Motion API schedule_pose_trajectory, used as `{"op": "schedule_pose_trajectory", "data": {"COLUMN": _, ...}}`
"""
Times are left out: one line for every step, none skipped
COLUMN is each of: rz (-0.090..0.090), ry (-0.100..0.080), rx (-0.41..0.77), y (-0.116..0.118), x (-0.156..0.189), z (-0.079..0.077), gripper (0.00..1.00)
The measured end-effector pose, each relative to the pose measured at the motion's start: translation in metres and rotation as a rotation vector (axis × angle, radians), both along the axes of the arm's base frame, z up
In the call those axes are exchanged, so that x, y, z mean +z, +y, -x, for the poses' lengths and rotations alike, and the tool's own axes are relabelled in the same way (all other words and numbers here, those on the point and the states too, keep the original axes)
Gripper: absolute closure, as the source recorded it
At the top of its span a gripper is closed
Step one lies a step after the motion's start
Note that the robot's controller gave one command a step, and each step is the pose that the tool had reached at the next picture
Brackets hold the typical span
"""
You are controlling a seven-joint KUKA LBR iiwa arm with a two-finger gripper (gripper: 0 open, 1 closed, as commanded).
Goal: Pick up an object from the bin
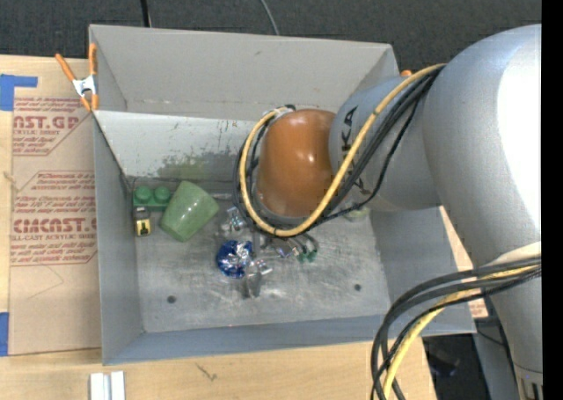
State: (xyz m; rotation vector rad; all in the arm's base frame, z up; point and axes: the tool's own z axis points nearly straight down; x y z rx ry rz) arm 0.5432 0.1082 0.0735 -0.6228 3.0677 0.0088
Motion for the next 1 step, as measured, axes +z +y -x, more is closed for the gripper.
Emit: {"op": "schedule_pose_trajectory", "data": {"rz": 0.001, "ry": -0.001, "rx": 0.004, "y": 0.0017, "x": 0.0016, "z": -0.0004, "gripper": 1.00}}
